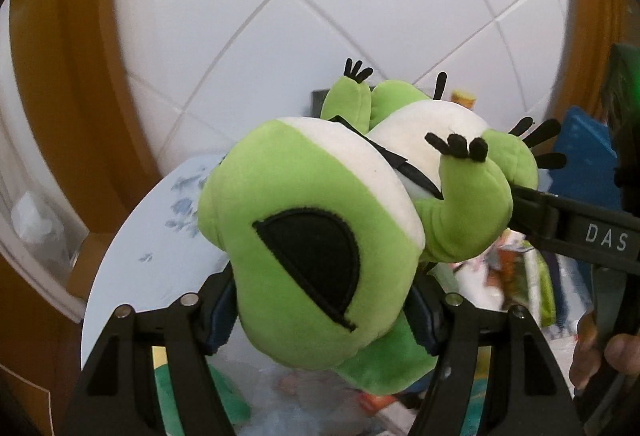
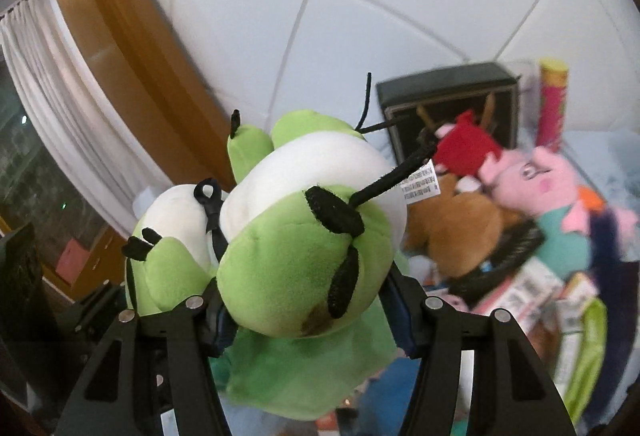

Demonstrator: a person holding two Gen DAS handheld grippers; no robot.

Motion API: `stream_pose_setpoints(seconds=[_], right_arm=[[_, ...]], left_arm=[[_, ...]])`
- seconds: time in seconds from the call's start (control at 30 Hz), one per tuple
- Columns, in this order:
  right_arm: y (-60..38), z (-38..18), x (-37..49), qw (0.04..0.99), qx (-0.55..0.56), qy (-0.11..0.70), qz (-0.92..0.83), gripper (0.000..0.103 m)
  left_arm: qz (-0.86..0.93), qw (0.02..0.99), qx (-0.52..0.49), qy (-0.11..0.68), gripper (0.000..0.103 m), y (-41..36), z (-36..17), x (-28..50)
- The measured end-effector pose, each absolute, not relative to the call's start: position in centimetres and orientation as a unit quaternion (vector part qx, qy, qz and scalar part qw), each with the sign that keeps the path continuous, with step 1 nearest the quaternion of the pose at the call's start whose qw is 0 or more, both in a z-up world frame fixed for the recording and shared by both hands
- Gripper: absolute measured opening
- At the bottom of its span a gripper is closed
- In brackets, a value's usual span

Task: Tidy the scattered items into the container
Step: 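Lift the frog plush with the right tool and carry it over the crate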

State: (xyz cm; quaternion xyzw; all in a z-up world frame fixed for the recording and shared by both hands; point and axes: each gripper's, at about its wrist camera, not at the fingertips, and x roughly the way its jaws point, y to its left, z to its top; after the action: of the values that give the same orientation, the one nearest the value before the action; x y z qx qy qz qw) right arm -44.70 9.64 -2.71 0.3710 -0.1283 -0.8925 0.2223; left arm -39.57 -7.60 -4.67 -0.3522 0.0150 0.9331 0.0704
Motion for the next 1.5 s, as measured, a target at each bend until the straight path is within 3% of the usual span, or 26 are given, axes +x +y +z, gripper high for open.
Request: stream_pose_setpoints(seconds=[0.47,0.73,1.07,1.27,1.5], right_arm=[[23.2,5.4,-35.0,0.098,0.302,-0.162,-0.934,0.060],[37.3,10.0,-30.8,0.051,0.267,-0.179,-0.946,0.060],[62.0,19.0,-27.0,-0.012,0.244,-0.138,-0.960,0.060],[73.3,14.9,-29.7,-0.039,0.330,-0.174,-0.927,0.060],[80.1,7.3,-31.5,-0.021,0.400,-0.241,-0.884,0.060]], left_arm=[[0.927,0.209,-0.306,0.053,0.069,5.5,2.0,-35.9],[0.922,0.270,-0.267,0.075,0.069,21.4,7.0,-33.6],[0.911,0.320,-0.250,0.073,0.072,46.8,12.7,-31.5],[0.873,0.316,-0.360,0.098,0.072,58.4,8.2,-34.0],[0.849,0.290,-0.423,0.127,0.072,63.0,2.3,-36.1]])
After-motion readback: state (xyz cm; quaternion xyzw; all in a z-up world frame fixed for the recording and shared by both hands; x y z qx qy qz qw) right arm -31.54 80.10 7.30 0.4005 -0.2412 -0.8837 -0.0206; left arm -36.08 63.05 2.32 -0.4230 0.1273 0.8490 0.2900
